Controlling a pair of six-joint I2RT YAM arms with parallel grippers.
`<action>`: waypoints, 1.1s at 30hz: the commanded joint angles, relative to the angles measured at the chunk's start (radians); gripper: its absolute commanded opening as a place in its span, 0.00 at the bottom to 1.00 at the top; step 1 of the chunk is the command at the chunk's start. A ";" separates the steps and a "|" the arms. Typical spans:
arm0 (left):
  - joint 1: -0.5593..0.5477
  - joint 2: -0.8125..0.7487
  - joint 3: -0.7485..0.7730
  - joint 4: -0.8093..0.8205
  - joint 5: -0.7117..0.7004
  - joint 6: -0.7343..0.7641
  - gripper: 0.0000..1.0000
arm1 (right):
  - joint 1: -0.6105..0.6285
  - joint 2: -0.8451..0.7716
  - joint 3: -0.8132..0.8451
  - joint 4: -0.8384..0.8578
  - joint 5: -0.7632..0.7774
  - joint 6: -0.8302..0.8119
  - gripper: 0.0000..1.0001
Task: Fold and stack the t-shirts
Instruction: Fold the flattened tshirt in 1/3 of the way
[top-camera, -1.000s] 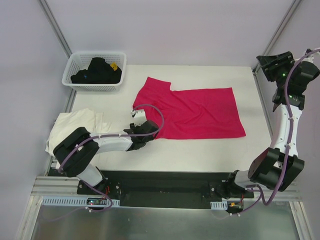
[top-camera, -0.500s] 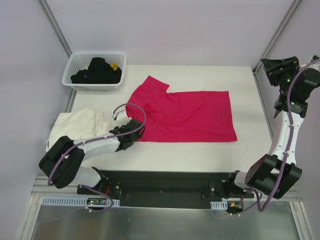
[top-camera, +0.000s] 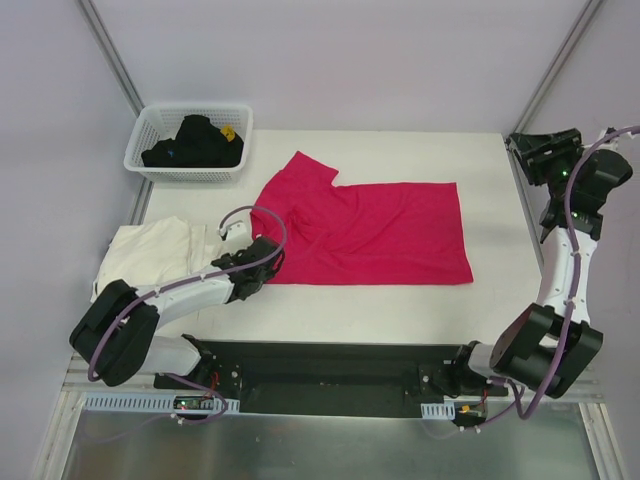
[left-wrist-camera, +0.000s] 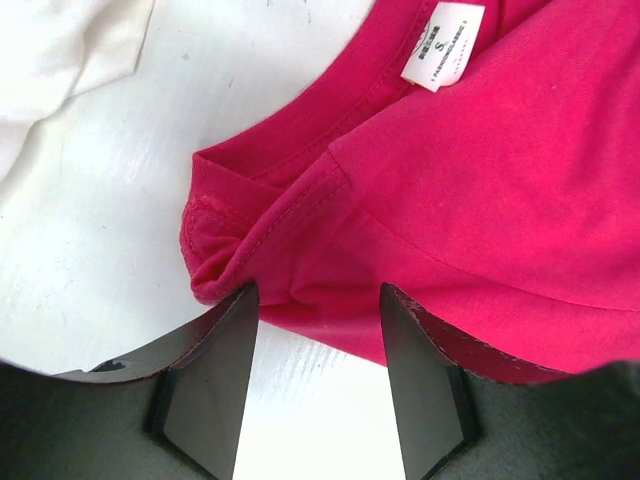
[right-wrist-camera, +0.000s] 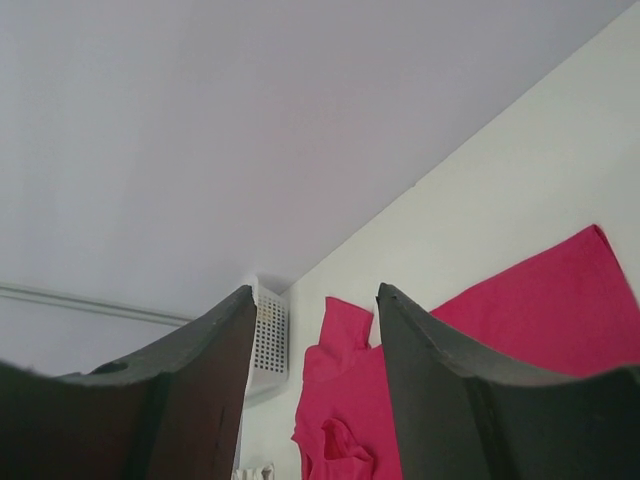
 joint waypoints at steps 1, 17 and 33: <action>0.007 -0.069 0.027 -0.032 -0.029 0.050 0.51 | 0.028 0.044 -0.042 0.066 -0.052 0.021 0.55; 0.009 -0.208 0.116 0.035 -0.248 0.214 0.53 | 0.249 0.301 -0.144 0.015 0.001 -0.073 0.56; 0.015 0.130 0.390 0.396 -0.284 0.650 0.53 | 0.220 0.544 0.016 0.044 -0.034 -0.081 0.57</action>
